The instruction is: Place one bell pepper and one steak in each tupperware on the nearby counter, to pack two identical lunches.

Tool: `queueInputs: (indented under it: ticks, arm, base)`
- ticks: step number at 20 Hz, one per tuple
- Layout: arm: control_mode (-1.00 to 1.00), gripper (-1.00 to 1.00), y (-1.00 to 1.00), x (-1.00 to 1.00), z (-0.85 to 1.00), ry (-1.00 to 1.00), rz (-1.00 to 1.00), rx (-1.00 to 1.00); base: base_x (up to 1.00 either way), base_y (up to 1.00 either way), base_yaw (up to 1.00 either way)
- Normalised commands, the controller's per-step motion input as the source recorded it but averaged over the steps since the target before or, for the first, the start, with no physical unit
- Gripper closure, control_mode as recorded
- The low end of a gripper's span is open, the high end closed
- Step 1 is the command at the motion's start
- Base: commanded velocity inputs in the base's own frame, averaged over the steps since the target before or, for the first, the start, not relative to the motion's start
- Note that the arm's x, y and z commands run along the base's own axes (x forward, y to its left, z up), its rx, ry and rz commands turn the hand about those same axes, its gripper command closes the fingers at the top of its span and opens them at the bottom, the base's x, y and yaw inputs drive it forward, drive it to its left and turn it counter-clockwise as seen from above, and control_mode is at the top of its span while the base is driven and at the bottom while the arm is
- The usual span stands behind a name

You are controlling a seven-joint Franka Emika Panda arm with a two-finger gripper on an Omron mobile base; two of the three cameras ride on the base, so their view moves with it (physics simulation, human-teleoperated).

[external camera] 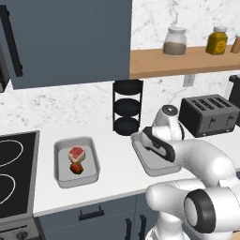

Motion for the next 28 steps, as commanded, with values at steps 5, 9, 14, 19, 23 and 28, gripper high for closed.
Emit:
queueInputs:
  ticks: [5, 9, 14, 19, 23, 28]
  arm:
    - [-1.0, -1.0, -0.06, 0.2, -0.05, 0.0, 0.01, 0.0]
    - [-1.0, -1.0, 0.0, 0.01, 0.0, 0.0, 0.0, 0.0]
    - [-1.0, -1.0, 0.0, -0.29, 0.08, 0.0, -0.06, 0.0]
    - [-1.0, -1.0, 0.0, -0.93, 0.38, 0.0, -0.12, 0.09]
    - [-1.0, -1.0, 0.0, -0.79, 0.81, -0.02, -0.09, 0.06]
    - [-1.0, -1.0, 0.0, -0.68, 0.99, -0.13, -0.05, 0.0]
  base:
    - [0.0, 0.0, 0.0]
    - [0.0, 0.0, 0.0]
    - [0.0, 0.0, 0.0]
    - [0.0, 0.0, 0.0]
    - [0.0, 0.0, 0.0]
    - [0.0, 0.0, 0.0]
